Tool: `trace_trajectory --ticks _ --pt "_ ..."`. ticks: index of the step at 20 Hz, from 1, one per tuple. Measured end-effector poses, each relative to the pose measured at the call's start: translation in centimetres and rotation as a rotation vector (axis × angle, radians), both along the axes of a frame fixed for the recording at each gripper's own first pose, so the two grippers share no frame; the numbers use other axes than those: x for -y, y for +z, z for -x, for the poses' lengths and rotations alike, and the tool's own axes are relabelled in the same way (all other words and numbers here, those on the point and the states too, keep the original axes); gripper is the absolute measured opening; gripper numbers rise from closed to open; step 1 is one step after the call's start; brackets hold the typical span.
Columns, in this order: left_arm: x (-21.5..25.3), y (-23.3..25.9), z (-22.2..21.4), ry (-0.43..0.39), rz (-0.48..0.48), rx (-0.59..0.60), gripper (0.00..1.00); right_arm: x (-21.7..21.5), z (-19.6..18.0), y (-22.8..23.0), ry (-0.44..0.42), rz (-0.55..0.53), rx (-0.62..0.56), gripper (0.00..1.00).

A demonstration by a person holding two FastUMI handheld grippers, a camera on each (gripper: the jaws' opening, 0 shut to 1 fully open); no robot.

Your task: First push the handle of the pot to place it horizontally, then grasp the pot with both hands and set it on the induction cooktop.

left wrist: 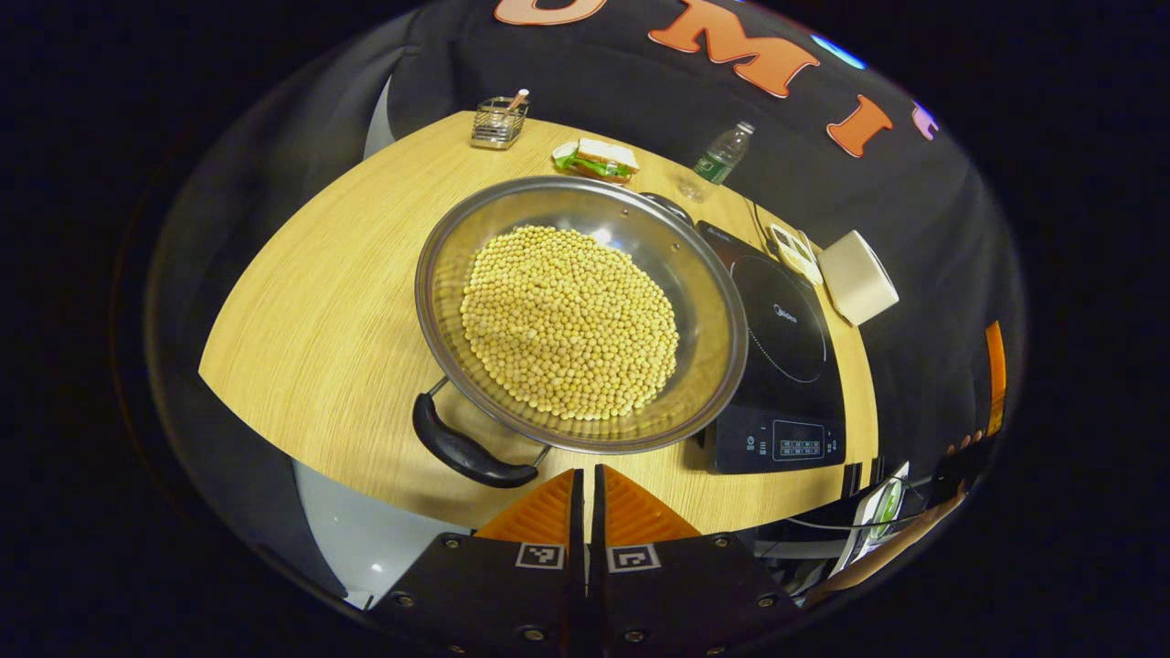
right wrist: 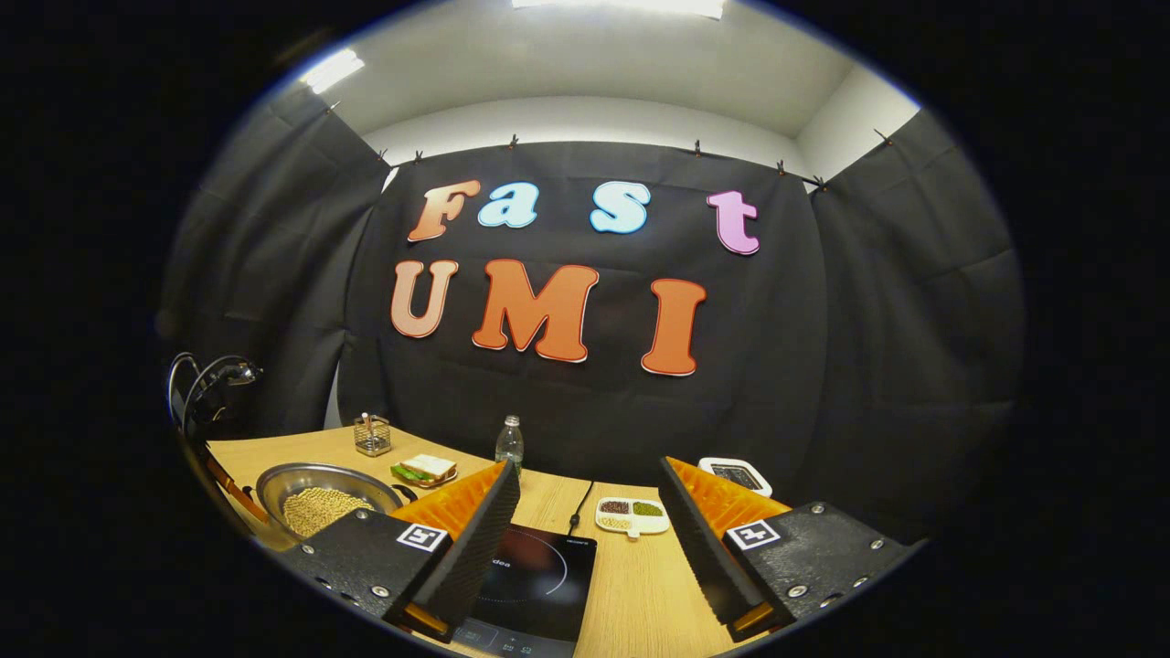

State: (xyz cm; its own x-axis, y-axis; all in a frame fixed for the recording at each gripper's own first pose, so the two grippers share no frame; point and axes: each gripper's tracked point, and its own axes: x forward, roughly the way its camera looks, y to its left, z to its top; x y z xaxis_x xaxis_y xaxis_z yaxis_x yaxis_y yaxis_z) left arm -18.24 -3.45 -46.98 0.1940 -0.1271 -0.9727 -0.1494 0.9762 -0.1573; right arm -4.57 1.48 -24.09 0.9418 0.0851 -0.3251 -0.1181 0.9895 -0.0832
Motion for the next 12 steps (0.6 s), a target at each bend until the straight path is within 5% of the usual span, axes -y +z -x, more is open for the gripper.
trace_trajectory --ticks 12 --pt "-1.5 -1.3 0.0 0.047 0.01 -0.03 0.02 -1.1 0.8 -2.8 0.009 -0.013 -0.081 0.95"
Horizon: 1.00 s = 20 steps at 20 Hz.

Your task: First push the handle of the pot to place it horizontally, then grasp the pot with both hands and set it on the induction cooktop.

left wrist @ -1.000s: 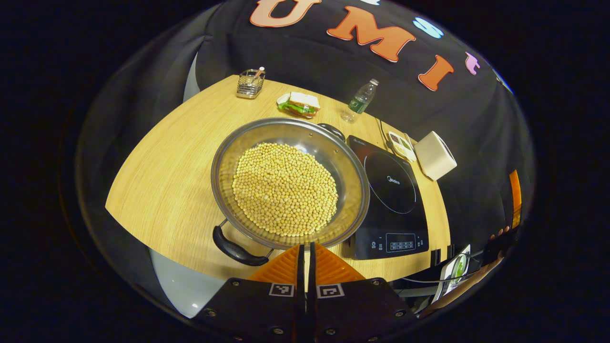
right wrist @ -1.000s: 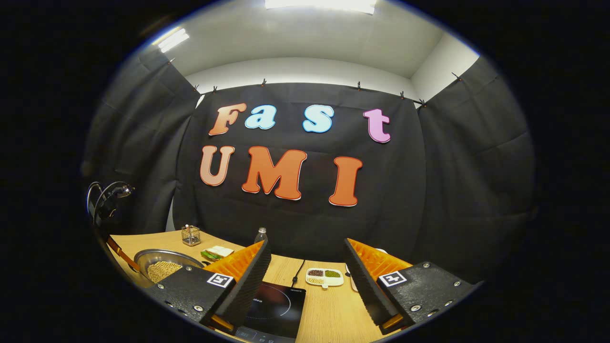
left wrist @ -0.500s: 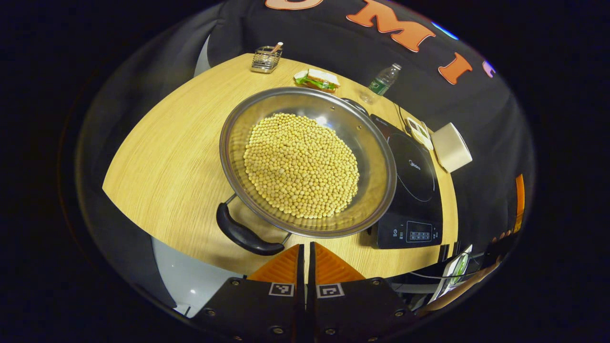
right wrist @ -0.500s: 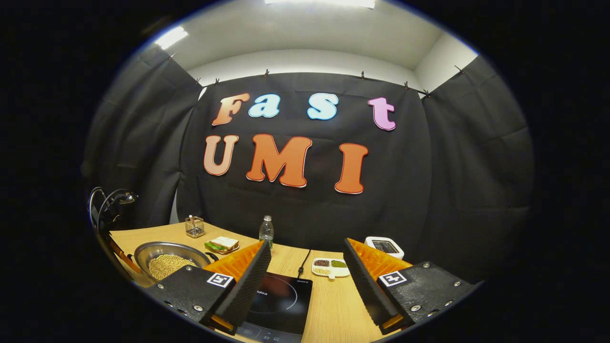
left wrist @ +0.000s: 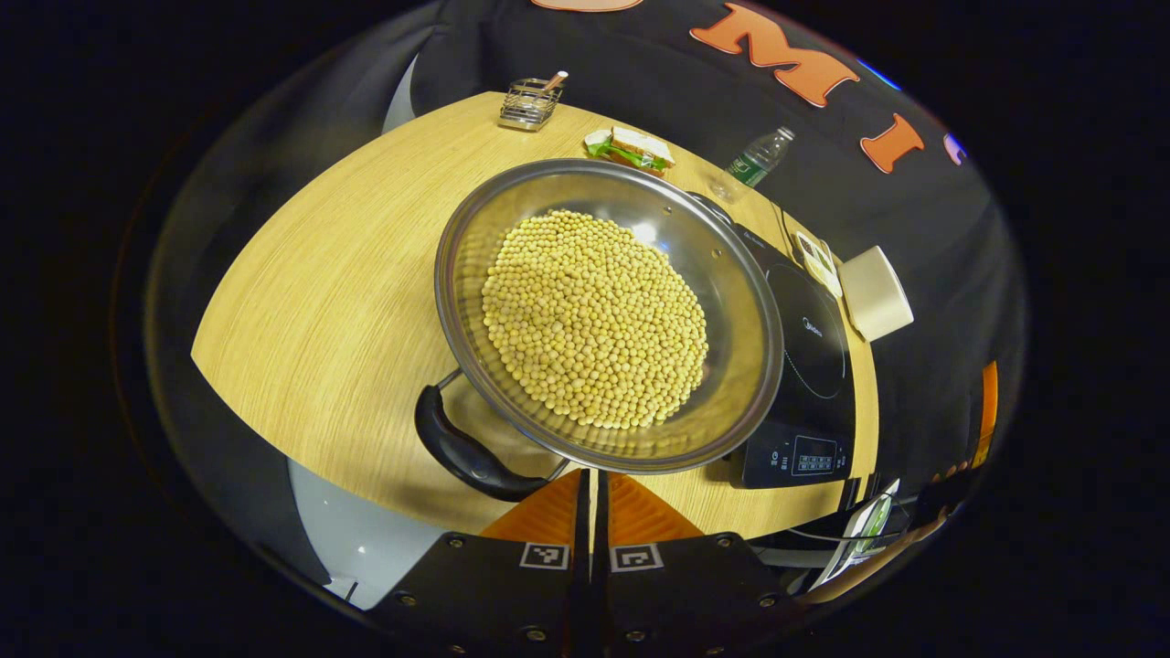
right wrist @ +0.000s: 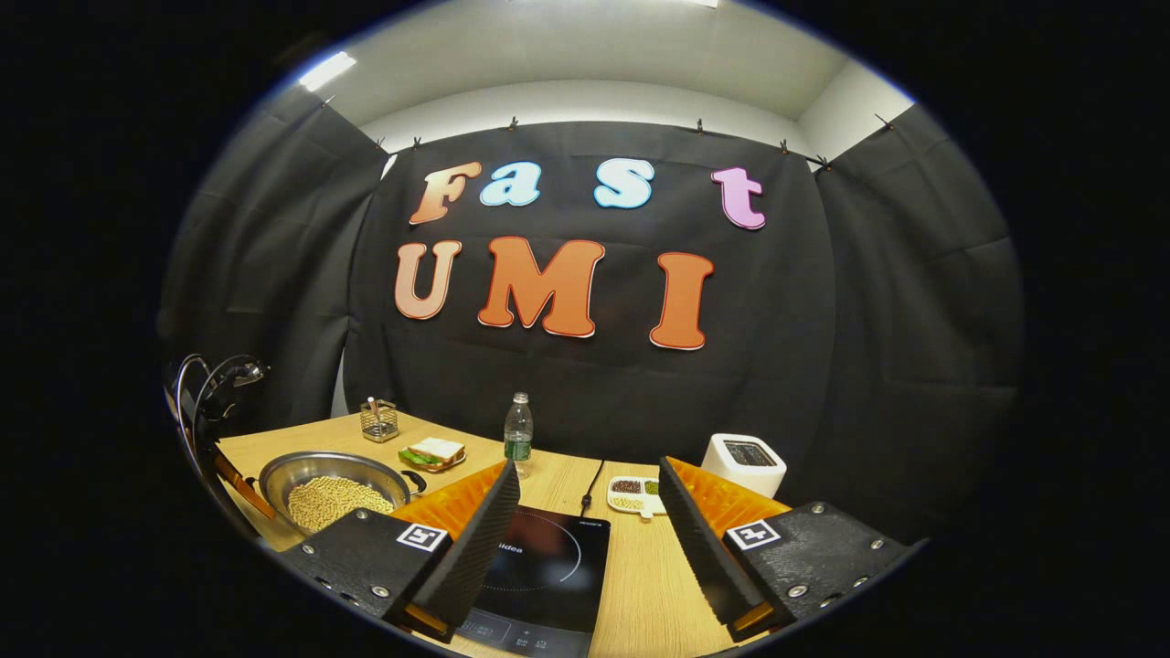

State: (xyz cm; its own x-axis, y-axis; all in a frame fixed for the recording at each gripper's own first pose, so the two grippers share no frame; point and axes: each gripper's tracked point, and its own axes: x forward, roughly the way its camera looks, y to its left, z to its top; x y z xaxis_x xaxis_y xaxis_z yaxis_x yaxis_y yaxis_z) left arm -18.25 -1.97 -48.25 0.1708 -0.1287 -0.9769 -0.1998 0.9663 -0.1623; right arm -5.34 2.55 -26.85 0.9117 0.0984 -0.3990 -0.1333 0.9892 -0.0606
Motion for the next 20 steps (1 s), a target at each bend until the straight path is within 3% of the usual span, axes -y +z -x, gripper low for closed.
trace_trajectory --ticks 20 --pt "-9.5 -1.3 -3.3 0.045 -0.219 -0.003 0.02 -5.2 -0.3 -4.8 0.078 -0.055 -0.13 0.96"
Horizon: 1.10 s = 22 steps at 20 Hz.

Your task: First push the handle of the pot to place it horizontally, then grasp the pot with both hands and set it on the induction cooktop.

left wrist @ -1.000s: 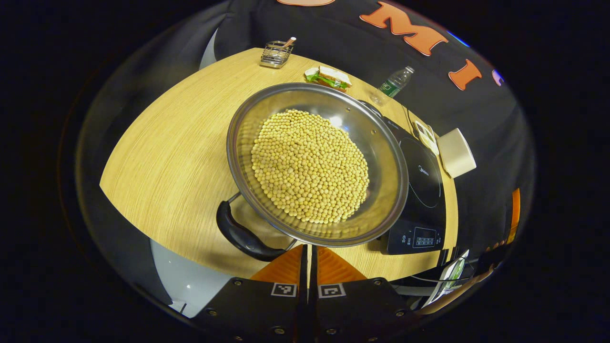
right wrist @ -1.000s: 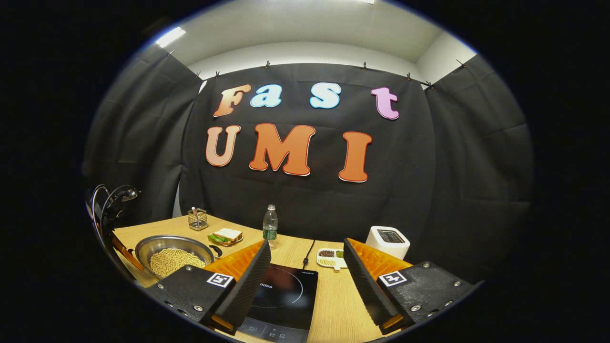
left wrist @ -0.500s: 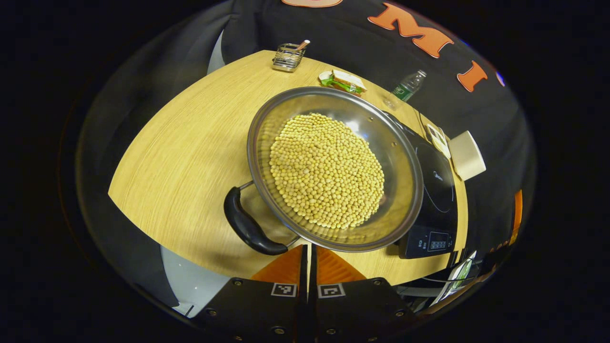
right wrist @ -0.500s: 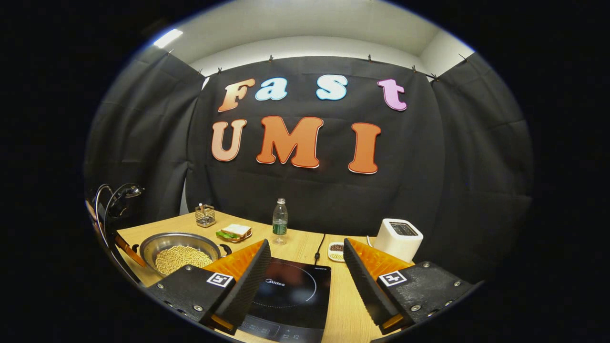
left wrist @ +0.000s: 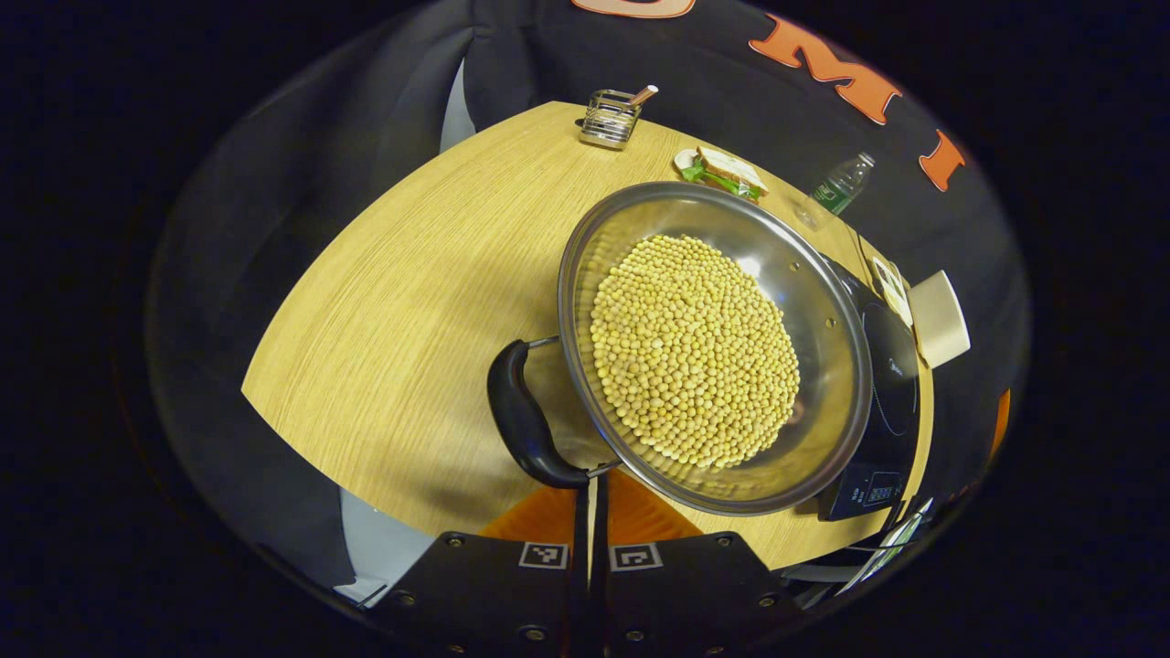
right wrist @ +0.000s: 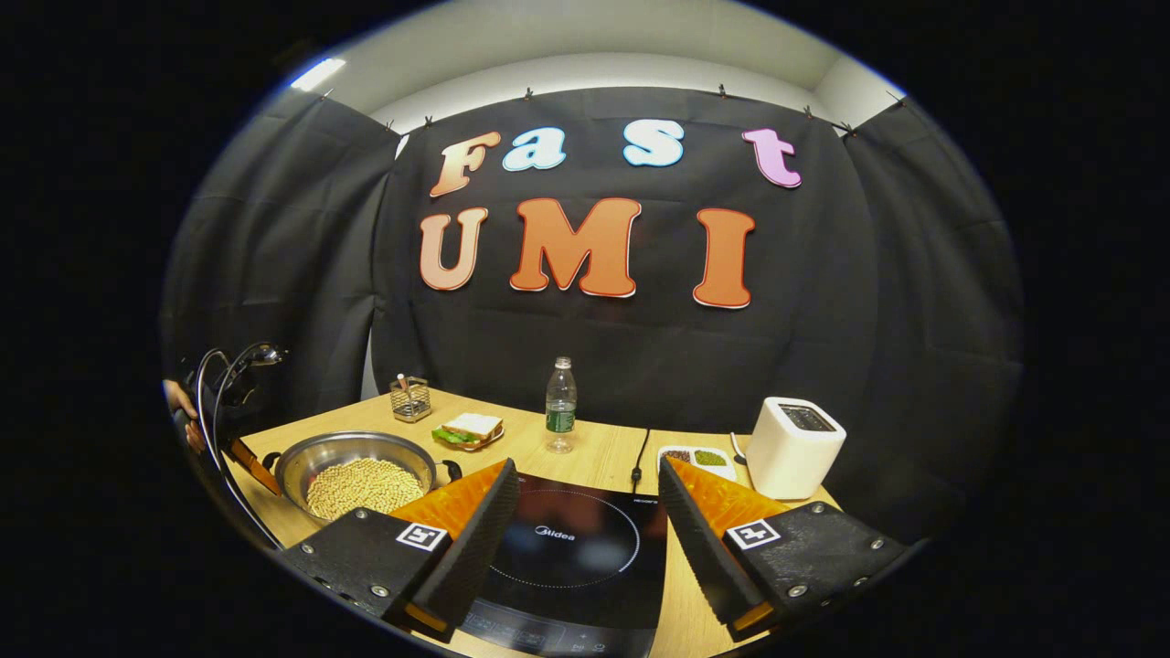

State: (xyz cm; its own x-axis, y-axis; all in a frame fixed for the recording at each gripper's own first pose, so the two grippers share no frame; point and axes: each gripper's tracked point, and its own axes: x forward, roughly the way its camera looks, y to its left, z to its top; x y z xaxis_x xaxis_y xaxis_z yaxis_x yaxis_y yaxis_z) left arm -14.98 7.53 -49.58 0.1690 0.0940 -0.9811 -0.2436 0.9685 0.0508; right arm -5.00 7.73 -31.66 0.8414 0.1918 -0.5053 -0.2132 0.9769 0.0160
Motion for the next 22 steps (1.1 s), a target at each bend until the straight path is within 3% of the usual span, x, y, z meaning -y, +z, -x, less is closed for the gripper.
trace_trajectory --ticks 15,22 --pt "-6.1 -0.6 -5.8 -0.148 -0.209 0.112 0.02 -5.1 0.8 -4.5 0.062 -0.065 -0.142 0.96" --pt "-7.7 -1.1 -8.7 -0.218 -0.246 0.184 0.02 -8.2 2.0 -7.3 0.113 -0.095 -0.264 0.96"
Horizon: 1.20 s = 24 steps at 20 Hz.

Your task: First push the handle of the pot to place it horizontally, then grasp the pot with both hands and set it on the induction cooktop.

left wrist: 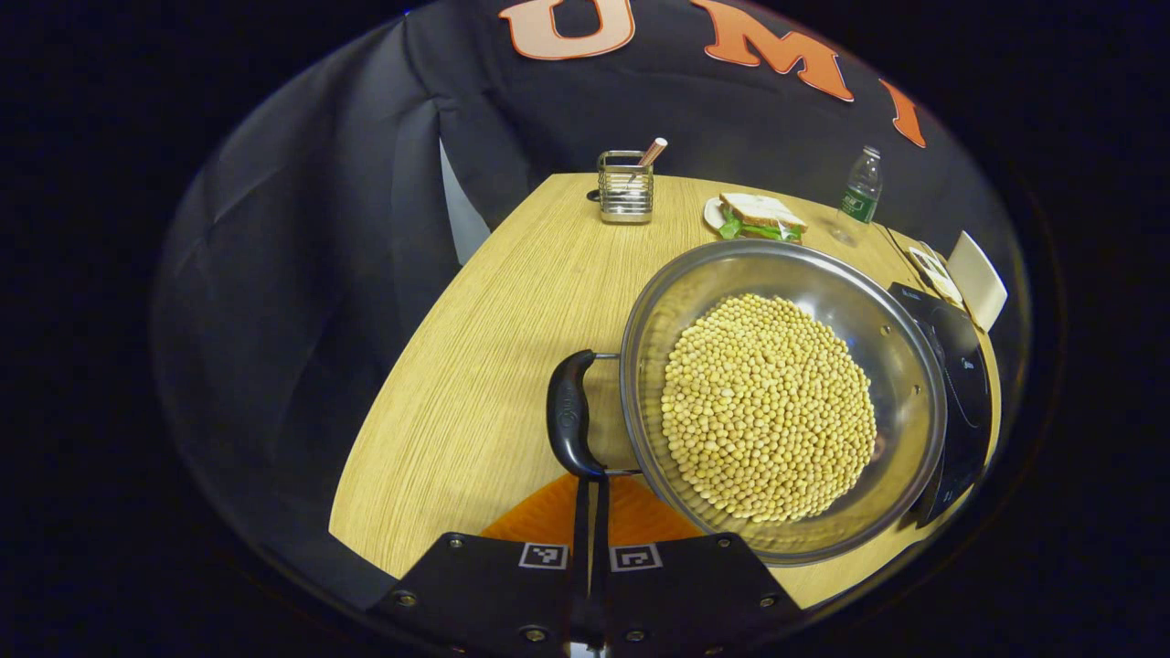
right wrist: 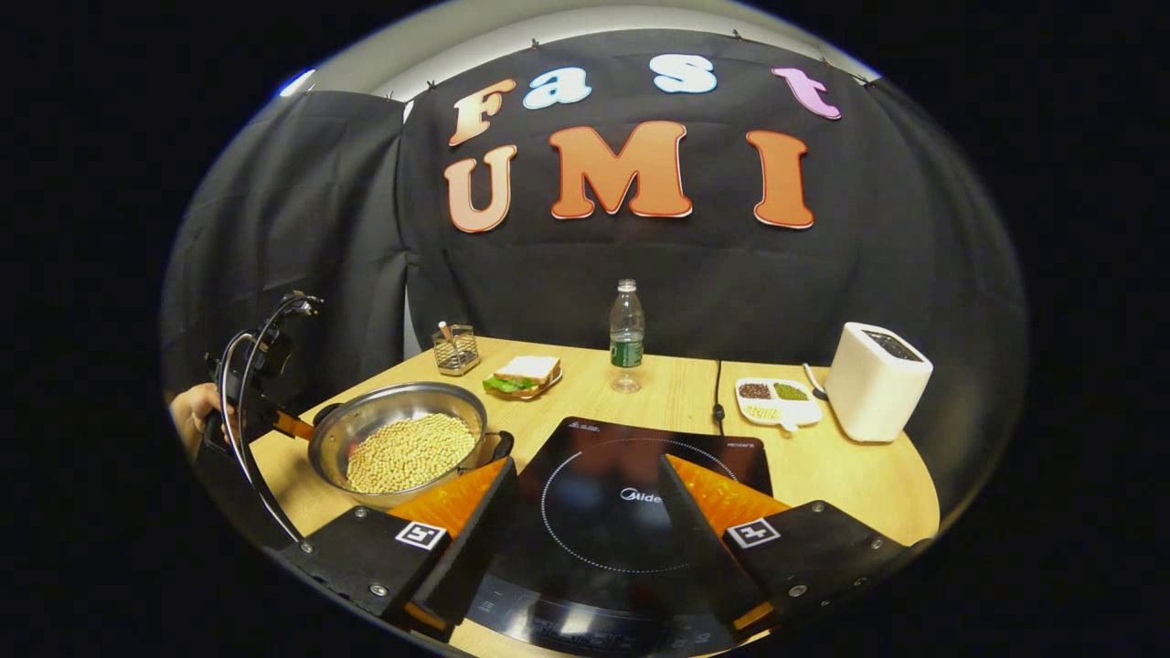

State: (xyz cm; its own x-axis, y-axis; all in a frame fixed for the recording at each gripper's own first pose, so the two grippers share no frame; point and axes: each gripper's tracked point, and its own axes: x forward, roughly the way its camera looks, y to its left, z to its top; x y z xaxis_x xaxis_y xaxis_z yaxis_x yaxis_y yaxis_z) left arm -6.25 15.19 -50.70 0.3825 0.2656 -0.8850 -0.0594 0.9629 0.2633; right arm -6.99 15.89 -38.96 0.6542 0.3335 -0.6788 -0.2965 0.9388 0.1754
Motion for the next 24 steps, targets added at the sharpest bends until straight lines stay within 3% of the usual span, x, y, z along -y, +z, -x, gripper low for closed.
trace_trajectory --ticks 12,22,24 --pt "-1.8 -0.3 -4.2 -0.109 -0.077 0.085 0.02 -6.7 1.7 -3.5 0.046 -0.085 -0.19 0.95" --pt "-1.7 3.7 -4.3 -0.175 -0.054 0.152 0.02 -11.9 0.0 -4.8 -0.015 -0.172 -0.304 0.95" --pt "-0.9 5.3 -4.9 -0.18 -0.001 0.189 0.09 -12.7 -0.2 -5.1 -0.018 -0.164 -0.316 0.95"
